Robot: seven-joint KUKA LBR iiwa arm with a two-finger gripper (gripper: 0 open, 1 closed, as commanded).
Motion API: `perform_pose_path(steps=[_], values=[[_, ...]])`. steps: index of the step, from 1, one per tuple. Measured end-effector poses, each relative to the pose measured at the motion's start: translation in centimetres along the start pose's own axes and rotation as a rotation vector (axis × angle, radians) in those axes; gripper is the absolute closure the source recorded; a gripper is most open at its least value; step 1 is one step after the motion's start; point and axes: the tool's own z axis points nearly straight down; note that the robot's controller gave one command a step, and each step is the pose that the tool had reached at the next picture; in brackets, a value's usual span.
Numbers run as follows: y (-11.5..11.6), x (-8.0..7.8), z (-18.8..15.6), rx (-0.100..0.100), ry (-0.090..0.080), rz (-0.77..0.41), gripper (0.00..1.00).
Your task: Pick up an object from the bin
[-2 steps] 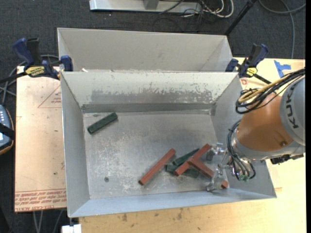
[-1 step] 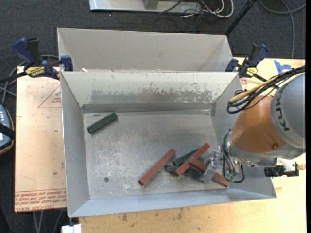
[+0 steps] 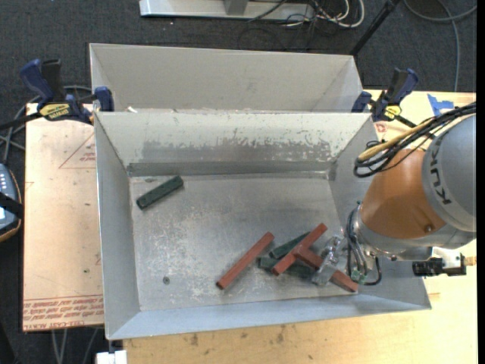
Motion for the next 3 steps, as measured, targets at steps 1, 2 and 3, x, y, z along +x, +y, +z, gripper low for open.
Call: perform_pose_path(steps=[1,2,3], values=[[-0.1,0.2,-0.5,0.002,0.005,0.0,1.0],[-0.1,0.3,-2.7,0.004,0.01,-0.001,1.0],[0.0,0.1,-5.0,0.0,0.0,-0.002,1.0]])
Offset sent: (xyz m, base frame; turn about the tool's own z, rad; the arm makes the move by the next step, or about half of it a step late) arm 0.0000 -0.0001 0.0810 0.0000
